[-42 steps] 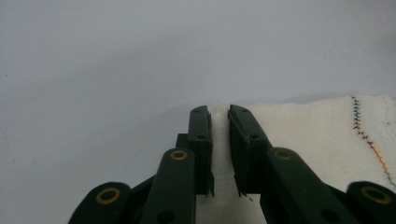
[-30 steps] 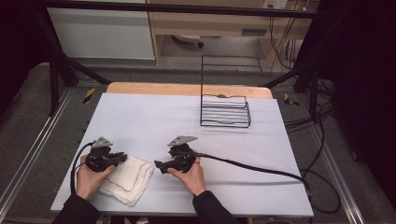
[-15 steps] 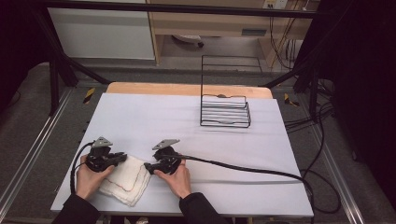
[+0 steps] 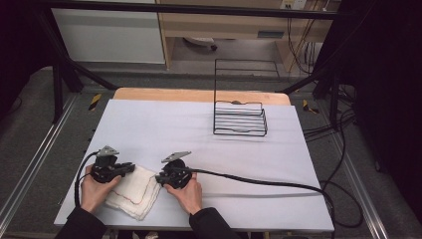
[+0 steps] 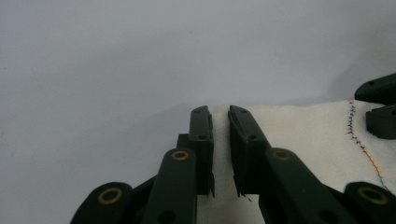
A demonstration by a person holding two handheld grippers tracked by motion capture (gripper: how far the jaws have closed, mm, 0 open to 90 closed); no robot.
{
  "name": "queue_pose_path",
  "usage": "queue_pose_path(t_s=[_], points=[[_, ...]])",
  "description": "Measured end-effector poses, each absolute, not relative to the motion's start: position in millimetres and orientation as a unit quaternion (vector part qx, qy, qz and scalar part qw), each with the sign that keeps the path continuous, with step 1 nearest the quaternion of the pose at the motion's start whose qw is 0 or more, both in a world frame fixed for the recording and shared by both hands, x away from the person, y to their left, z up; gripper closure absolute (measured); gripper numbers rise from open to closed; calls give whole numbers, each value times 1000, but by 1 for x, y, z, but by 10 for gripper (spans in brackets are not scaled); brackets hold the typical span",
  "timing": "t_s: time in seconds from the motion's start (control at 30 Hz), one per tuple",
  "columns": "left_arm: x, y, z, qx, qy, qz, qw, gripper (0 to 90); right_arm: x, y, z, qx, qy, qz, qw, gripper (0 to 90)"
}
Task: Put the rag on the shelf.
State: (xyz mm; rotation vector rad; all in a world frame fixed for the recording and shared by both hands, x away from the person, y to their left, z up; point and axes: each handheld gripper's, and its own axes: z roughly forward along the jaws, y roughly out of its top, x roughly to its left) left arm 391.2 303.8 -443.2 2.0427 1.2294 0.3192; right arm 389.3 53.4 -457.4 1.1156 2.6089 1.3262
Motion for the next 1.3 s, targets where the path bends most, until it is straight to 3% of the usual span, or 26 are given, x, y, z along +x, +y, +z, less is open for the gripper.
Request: queue_pose_path(t_s=[0.17,0.53,0.77,1.07,1.3], points=[[389,305,-440,788,481,123,365,804,389,51,-452,354,830,430,4,854],[384,293,-424,765,479,106,418,807,390,34,-419,337,836,433,9,862],[388,260,-419,763,470,99,433,806,394,-9,-407,362,830,423,16,863],[414,202,-427,789,442,113,410,802,402,-53,-413,396,825,402,31,861],[429,203,-442,792,456,124,388,799,433,-48,-441,408,818,401,66,858]])
